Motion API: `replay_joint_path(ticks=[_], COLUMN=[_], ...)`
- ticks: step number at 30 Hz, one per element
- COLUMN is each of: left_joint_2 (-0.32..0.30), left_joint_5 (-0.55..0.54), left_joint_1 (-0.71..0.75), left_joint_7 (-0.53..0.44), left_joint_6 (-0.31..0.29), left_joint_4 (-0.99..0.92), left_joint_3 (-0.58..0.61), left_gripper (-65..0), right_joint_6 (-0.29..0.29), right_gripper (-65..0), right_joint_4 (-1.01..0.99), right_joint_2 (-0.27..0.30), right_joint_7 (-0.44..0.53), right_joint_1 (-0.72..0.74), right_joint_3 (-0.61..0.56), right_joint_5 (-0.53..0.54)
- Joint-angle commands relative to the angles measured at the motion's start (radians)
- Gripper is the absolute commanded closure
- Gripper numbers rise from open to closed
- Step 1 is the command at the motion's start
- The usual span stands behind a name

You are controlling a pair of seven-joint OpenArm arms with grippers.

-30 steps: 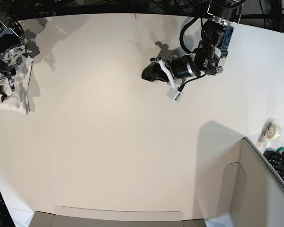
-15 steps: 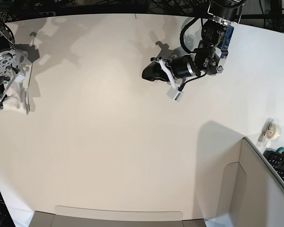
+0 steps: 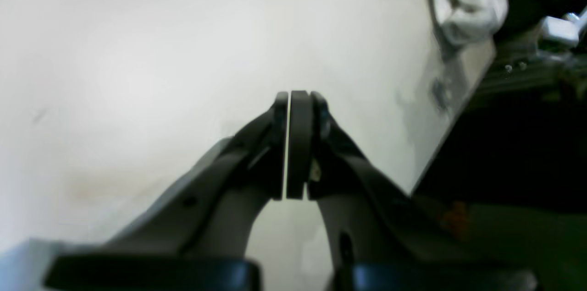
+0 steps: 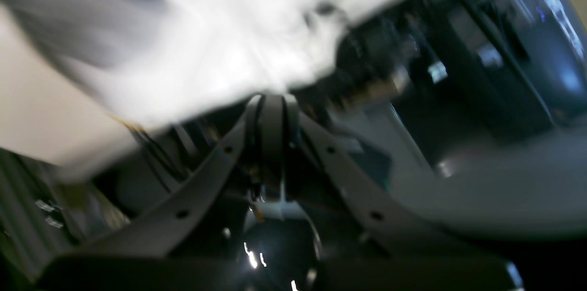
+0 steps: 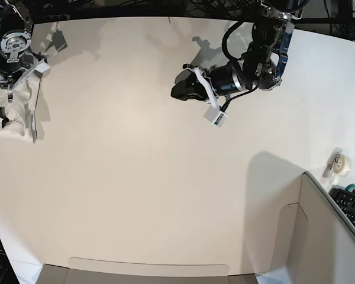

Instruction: Layout the t-shirt on the table in an organized manner, then fold the t-shirt properly

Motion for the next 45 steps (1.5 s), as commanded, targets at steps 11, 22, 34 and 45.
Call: replay_joint_path(ticks=[11, 22, 34, 45], left_joint_2=[-0.042, -0.087, -0.124, -0.165], left_joint_5=[-0.018, -0.018, 0.074, 0.124], left_joint_1=[0.074, 0.179, 0.305, 0.472], left_joint_7=[0.035, 0.028, 0.023, -0.046], left_joint_6=[0.073, 0.074, 0.070, 0.068], left_joint_4=[0.229, 0.293, 0.307, 0.307], left_joint_3=[-0.003, -0.004, -0.004, 0.100], left_gripper=[0.0, 0.0, 0.0, 0.0], right_joint_6=[0.004, -0.073, -0.081, -0.082], right_gripper=[0.0, 0.0, 0.0, 0.0], right_joint_4=[0.015, 0.015, -0.042, -0.448], right_joint_2=[-0.141, -0.250, -0.357, -0.462], right_joint_7=[0.051, 0.045, -0.049, -0.050], right_joint_1=[-0.173, -0.311, -0.399, -0.185], right_joint_3=[-0.045, -0.203, -0.462, -0.672], right_joint_5=[-0.251, -0.483, -0.623, -0.595])
